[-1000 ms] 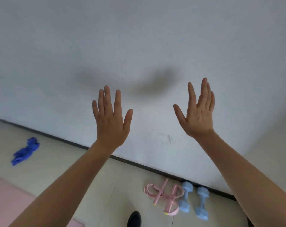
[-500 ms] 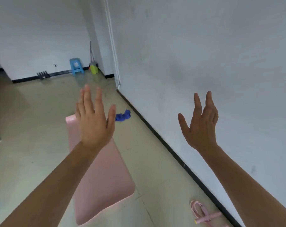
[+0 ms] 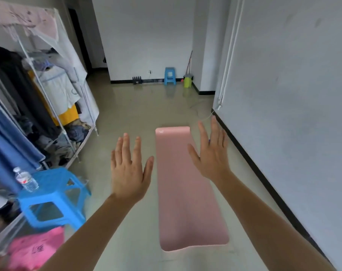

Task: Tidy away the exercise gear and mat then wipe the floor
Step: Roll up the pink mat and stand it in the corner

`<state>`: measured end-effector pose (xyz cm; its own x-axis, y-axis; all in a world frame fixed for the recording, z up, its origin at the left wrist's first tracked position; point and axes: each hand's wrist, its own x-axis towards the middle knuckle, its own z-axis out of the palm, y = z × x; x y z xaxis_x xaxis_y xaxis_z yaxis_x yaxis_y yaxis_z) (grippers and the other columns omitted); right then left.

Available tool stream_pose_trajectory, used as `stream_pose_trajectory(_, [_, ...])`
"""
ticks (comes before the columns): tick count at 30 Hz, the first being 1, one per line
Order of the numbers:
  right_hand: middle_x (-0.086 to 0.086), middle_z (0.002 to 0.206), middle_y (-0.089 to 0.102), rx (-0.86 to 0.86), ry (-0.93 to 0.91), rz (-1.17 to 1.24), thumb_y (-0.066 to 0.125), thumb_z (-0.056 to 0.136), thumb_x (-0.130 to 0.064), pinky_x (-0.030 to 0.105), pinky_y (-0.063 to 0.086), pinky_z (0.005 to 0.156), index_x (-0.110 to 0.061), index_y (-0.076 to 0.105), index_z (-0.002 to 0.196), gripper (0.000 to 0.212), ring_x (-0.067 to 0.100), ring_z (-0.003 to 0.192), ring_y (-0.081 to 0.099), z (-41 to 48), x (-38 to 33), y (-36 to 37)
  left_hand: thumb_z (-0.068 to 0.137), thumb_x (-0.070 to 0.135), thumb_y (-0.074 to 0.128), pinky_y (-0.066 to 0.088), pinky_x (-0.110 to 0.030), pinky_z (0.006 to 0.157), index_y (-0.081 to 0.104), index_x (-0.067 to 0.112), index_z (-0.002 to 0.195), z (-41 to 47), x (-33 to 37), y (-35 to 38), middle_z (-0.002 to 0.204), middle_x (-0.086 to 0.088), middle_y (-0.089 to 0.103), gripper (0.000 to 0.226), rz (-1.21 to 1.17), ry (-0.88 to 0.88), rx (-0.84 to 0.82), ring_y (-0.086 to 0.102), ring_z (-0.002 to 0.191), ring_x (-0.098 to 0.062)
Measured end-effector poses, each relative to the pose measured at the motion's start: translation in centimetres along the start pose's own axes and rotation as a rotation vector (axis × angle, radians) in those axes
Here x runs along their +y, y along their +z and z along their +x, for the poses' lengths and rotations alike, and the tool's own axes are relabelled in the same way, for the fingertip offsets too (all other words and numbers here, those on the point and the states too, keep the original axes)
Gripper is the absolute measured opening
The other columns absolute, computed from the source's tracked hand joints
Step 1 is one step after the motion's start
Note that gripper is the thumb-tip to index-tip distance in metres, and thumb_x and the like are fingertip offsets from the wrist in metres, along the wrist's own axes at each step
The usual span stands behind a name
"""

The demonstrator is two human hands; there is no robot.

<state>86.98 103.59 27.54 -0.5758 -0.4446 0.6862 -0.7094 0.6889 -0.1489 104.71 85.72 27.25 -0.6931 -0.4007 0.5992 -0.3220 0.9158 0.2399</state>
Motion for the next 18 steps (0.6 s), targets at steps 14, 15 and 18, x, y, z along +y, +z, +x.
stream_pose_trajectory(14, [0.024,0.161,0.013,-0.15,0.072,0.016,0.048,0.096,-0.047,0.054,0.02,0.115,-0.015,0.021,0.157,0.074,0.043,0.143,0.025,13.3,-6.1,23.4,0.099,0.05,0.029,0.028,-0.06,0.113,0.031,0.009,0.151,17.8,-20.0,12.8,0.158,-0.023,0.024,0.067,0.072,-0.012,-0.135,0.023,0.146,-0.041])
stream_pose_trajectory(15, [0.025,0.161,0.012,-0.171,0.082,0.021,0.05,0.096,-0.046,0.054,0.019,0.116,-0.015,0.019,0.157,0.075,0.043,0.144,0.024,15.1,-6.2,25.8,0.099,0.05,0.028,0.027,-0.06,0.113,0.031,0.009,0.152,20.0,-21.4,14.1,0.158,-0.023,0.024,0.067,0.089,-0.008,-0.159,0.022,0.146,-0.041])
stream_pose_trajectory(18, [0.026,0.161,0.013,-0.226,0.129,0.044,0.052,0.095,-0.046,0.055,0.022,0.115,-0.016,0.018,0.156,0.076,0.044,0.143,0.026,21.2,-6.9,32.1,0.099,0.052,0.024,0.027,-0.06,0.114,0.026,0.011,0.153,26.8,-25.5,17.3,0.159,-0.022,0.02,0.068,0.12,-0.009,-0.218,0.019,0.147,-0.039])
